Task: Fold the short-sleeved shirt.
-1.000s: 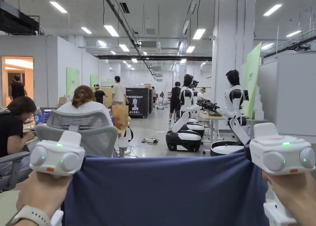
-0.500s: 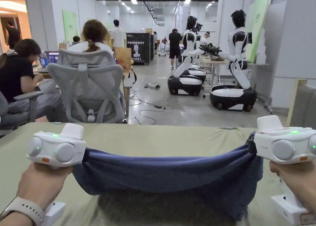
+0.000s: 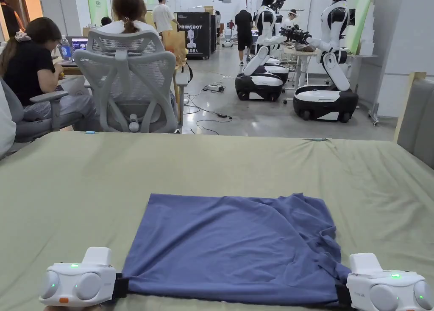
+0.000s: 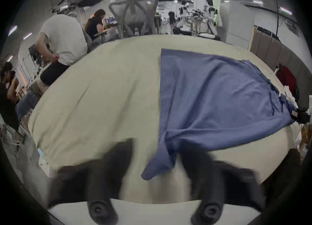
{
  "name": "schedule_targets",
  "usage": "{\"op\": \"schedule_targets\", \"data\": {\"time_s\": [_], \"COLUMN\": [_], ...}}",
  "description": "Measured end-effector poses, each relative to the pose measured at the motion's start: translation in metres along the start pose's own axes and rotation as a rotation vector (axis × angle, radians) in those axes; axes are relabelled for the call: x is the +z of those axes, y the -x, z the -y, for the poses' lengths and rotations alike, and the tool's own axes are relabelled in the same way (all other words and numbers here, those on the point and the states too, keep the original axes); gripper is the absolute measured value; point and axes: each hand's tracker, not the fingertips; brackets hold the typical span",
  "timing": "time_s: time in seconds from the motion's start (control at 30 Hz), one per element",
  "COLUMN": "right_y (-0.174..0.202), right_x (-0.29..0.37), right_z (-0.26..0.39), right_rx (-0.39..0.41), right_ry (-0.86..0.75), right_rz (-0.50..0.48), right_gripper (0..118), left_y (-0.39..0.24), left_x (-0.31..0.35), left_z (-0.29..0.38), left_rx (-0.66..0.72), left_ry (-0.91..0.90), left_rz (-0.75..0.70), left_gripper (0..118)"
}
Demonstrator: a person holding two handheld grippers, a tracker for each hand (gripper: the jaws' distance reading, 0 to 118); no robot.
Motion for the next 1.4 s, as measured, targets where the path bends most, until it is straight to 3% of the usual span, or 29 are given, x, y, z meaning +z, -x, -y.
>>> {"op": "schedule_targets", "data": {"time_s": [0.03,0.07,0.1,0.13,0.2,0.23,0.27,0.3,0.33,0.37,0.47,0.57,0.7,0.73,0.77,0.8,0.83,0.93,1.03,1.07,1.13,1.33,1.37,1.4], "right_y": [0.002,0.005,0.009,0.016,0.031,0.037,0.042,0.046,0.050,0.052,0.050,0.043,0.036,0.036,0.035,0.035,0.035,0.034,0.027,0.025,0.016,-0.024,-0.028,-0.031], "right_x": [0.008,0.017,0.025,0.031,0.040,0.043,0.046,0.048,0.048,0.046,0.051,0.052,0.046,0.043,0.040,0.037,0.035,0.029,0.025,0.025,0.027,0.033,0.032,0.031], "right_z": [-0.005,-0.009,-0.015,-0.021,-0.033,-0.035,-0.037,-0.039,-0.040,-0.039,-0.036,-0.031,-0.028,-0.027,-0.027,-0.027,-0.027,-0.027,-0.027,-0.026,-0.023,-0.015,-0.012,-0.010], "right_rx": [-0.029,-0.041,-0.041,-0.031,-0.010,-0.004,-0.003,-0.003,0.001,0.007,0.046,0.062,0.048,0.047,0.044,0.041,0.041,0.046,0.039,0.038,0.032,-0.038,-0.065,-0.073], "right_ry": [-0.040,-0.075,-0.105,-0.130,-0.183,-0.193,-0.210,-0.213,-0.207,-0.205,-0.201,-0.204,-0.194,-0.190,-0.183,-0.176,-0.170,-0.160,-0.145,-0.142,-0.133,-0.125,-0.136,-0.134], "right_rz": [-0.023,-0.054,-0.078,-0.081,-0.073,-0.076,-0.092,-0.096,-0.091,-0.084,-0.116,-0.098,-0.095,-0.094,-0.096,-0.098,-0.098,-0.089,-0.085,-0.079,-0.072,-0.037,-0.068,-0.073], "right_gripper": [52,83,105,118,116,110,95,66,19,0,0,0,0,0,0,0,0,0,0,0,0,1,12,43], "left_y": [-0.003,-0.012,-0.021,-0.030,-0.049,-0.058,-0.067,-0.072,-0.077,-0.079,-0.062,-0.021,0.028,0.036,0.042,0.046,0.045,0.043,0.033,0.029,0.019,0.007,0.003,0.001], "left_x": [0.005,0.015,0.026,0.033,0.039,0.041,0.044,0.040,0.039,0.036,0.028,0.025,0.025,0.021,0.018,0.012,0.011,-0.008,-0.032,-0.038,-0.046,-0.018,-0.013,-0.011], "left_z": [-0.004,-0.008,-0.014,-0.020,-0.034,-0.039,-0.042,-0.043,-0.045,-0.047,-0.049,-0.049,-0.042,-0.039,-0.037,-0.034,-0.029,-0.020,-0.014,-0.012,-0.011,-0.022,-0.024,-0.026], "left_rx": [-0.020,-0.044,-0.056,-0.052,-0.050,-0.052,-0.063,-0.077,-0.091,-0.116,-0.124,-0.100,0.039,0.076,0.109,0.135,0.152,0.186,0.179,0.165,0.131,0.108,0.102,0.095], "left_ry": [-0.035,-0.082,-0.135,-0.168,-0.195,-0.204,-0.220,-0.222,-0.219,-0.215,-0.162,-0.126,-0.074,-0.063,-0.048,-0.033,-0.016,0.010,0.087,0.118,0.154,0.063,0.059,0.054], "left_rz": [0.001,0.012,0.029,0.043,0.108,0.122,0.130,0.130,0.123,0.118,0.185,0.119,0.130,0.149,0.157,0.166,0.165,0.190,0.222,0.240,0.192,0.179,0.177,0.175], "left_gripper": [82,103,109,105,104,98,84,58,9,0,0,0,1,27,64,94,108,103,88,77,3,1,1,1]}}
